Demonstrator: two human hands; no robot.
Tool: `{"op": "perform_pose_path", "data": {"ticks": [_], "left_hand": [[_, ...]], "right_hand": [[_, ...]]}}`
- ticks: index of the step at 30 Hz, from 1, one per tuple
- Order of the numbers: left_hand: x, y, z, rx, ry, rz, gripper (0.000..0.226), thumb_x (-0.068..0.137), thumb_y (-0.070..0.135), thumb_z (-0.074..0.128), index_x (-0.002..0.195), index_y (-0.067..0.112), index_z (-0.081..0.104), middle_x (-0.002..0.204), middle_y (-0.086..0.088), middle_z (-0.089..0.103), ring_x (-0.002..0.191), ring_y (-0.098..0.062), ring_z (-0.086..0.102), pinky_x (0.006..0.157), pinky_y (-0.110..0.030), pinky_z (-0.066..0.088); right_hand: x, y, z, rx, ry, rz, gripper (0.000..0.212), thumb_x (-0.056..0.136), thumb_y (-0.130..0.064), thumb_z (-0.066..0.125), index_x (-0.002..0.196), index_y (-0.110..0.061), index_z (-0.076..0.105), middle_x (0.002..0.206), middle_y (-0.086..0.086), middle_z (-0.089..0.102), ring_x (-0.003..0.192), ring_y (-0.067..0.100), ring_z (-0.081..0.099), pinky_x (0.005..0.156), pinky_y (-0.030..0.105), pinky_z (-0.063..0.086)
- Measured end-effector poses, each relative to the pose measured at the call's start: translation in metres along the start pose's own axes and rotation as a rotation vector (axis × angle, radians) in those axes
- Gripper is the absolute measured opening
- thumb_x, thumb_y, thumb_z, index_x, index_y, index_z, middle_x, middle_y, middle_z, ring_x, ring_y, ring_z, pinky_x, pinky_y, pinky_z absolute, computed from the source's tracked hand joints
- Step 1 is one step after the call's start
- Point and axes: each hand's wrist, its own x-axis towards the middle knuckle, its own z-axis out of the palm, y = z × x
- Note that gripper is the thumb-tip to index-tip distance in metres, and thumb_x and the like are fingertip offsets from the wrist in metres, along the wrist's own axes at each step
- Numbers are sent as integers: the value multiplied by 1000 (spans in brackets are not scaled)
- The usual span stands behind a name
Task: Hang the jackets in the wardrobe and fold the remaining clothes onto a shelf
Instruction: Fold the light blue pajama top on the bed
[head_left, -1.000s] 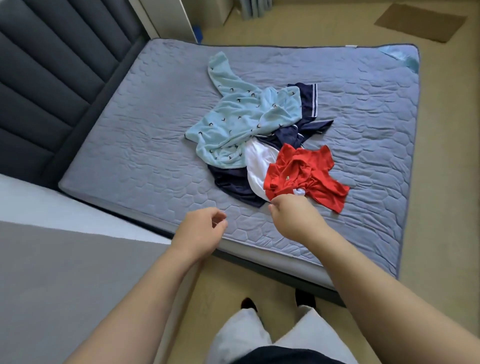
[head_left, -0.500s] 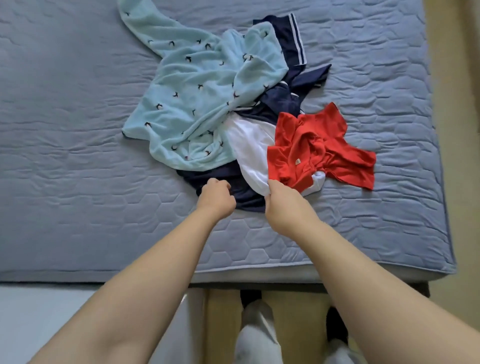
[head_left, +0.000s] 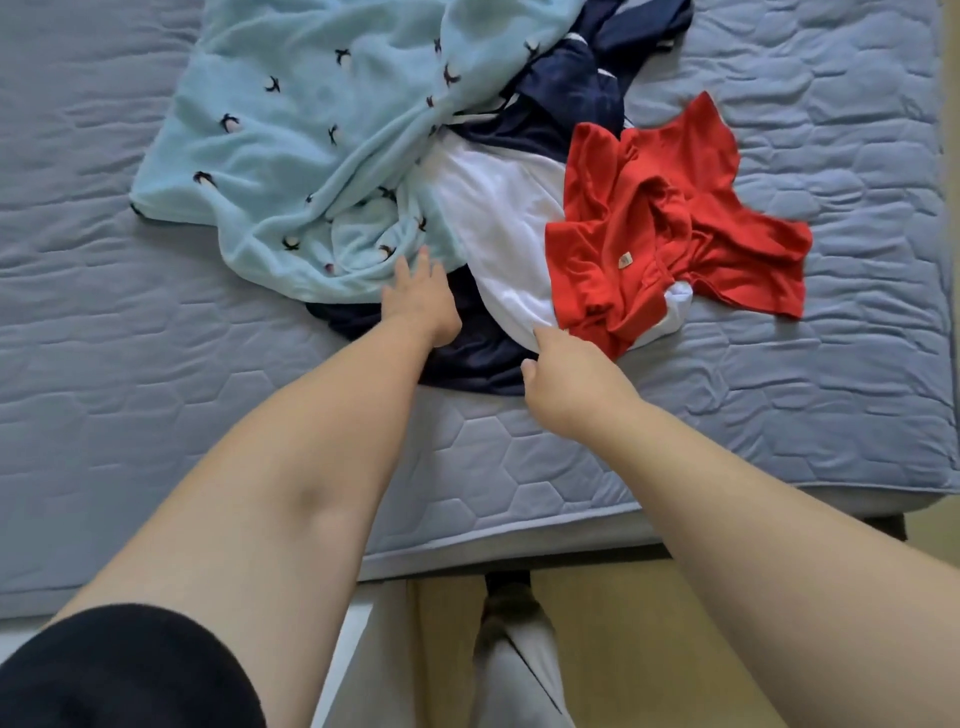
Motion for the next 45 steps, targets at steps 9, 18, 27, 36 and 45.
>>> {"op": "perform_pose_path", "data": {"ticks": [9,18,27,36,45], "left_hand": [[21,-16,14,59,-108,0,79,83,10,45,153,44,33,170,-4,-9,151,-40,-22,122,-63,-4],[-25,-26,-1,-690,376,-190,45,88,2,55,132,9,56,132,-14,60,121,-33,56,94,-29,42],[-204,11,-107,-1649,401,-461,40,96,13,40,135,19,49,127,-3,56,98,-22,60,75,-27,48],[-436,91,-198,-1898,-203,-11,29,86,28,67,100,4,76,98,-10,73,83,-23,70,80,-32,59],[-606,173,-262,-2027,-256,627,39,97,31,50,118,2,65,105,-14,63,82,-21,63,61,-22,52]], "right_hand": [[-1,10,23,-35,-10,-25,9,103,-21,46,97,-15,42,108,9,57,105,32,56,75,33,34],[-37,20,27,7,-27,8,15,102,-23,45,89,-17,40,106,9,58,95,27,50,75,33,34],[-165,0,-35,35,-46,-71,38,104,-29,43,133,-5,51,128,16,62,122,34,55,93,39,45],[-326,18,-113,87,76,-225,50,100,-36,51,140,-5,49,140,16,57,129,34,52,101,37,44],[-432,94,-166,325,243,-207,61,84,-35,69,135,-22,37,121,6,61,110,29,60,87,36,50]]}}
